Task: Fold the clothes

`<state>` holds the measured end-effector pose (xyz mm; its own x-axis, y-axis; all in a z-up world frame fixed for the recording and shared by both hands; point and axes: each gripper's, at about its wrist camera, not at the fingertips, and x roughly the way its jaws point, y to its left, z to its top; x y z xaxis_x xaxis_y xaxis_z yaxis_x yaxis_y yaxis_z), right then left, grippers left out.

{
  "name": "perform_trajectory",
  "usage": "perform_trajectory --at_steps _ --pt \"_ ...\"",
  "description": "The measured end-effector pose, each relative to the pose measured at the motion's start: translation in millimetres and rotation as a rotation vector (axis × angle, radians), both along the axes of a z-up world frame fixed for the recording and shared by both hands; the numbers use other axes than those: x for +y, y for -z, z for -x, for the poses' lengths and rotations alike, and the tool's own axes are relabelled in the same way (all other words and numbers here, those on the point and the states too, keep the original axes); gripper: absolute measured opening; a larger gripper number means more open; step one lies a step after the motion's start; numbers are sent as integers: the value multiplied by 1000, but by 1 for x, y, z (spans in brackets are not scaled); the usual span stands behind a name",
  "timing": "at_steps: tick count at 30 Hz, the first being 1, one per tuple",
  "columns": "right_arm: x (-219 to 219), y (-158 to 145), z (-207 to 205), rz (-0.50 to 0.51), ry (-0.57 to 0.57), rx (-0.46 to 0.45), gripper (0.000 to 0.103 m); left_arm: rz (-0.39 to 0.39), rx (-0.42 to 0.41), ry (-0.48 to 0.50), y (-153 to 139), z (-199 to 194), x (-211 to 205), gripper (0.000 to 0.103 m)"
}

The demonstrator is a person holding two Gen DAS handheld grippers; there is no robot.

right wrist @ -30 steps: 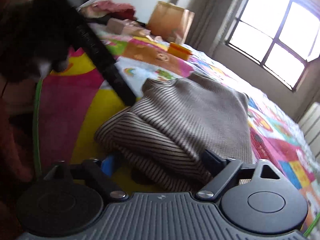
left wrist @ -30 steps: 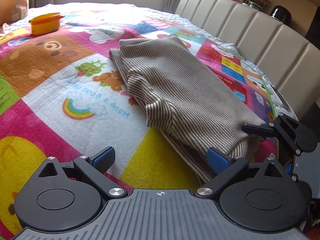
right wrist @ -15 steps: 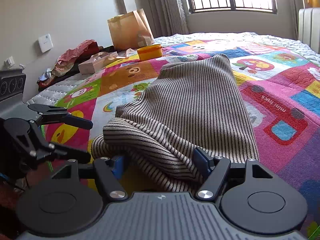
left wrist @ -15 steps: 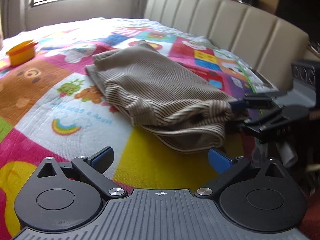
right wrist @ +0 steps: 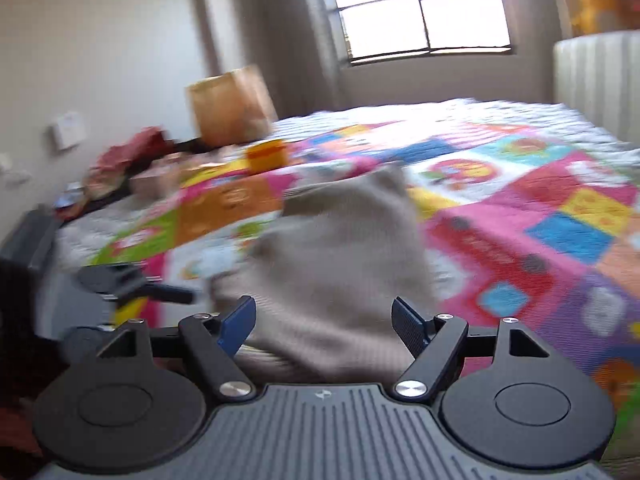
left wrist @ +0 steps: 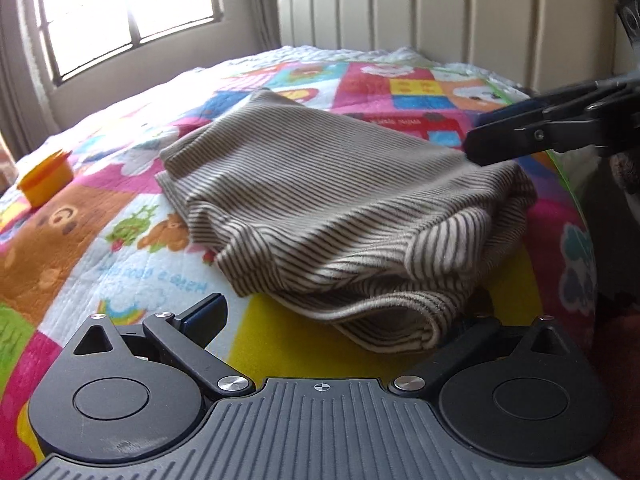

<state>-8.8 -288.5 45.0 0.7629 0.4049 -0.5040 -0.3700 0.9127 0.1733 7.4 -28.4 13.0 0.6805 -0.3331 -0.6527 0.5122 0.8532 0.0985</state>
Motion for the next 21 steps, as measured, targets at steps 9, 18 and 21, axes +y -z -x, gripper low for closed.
perform_trajectory --at_steps 9,18,21 --pt "-4 23 13 274 39 -7 78 82 19 -57 -11 -12 12 103" --pt "67 19 31 406 -276 -143 89 97 25 -74 -16 -13 14 103" --pt "90 39 36 555 -323 -204 89 100 27 -75 -18 -14 15 103"
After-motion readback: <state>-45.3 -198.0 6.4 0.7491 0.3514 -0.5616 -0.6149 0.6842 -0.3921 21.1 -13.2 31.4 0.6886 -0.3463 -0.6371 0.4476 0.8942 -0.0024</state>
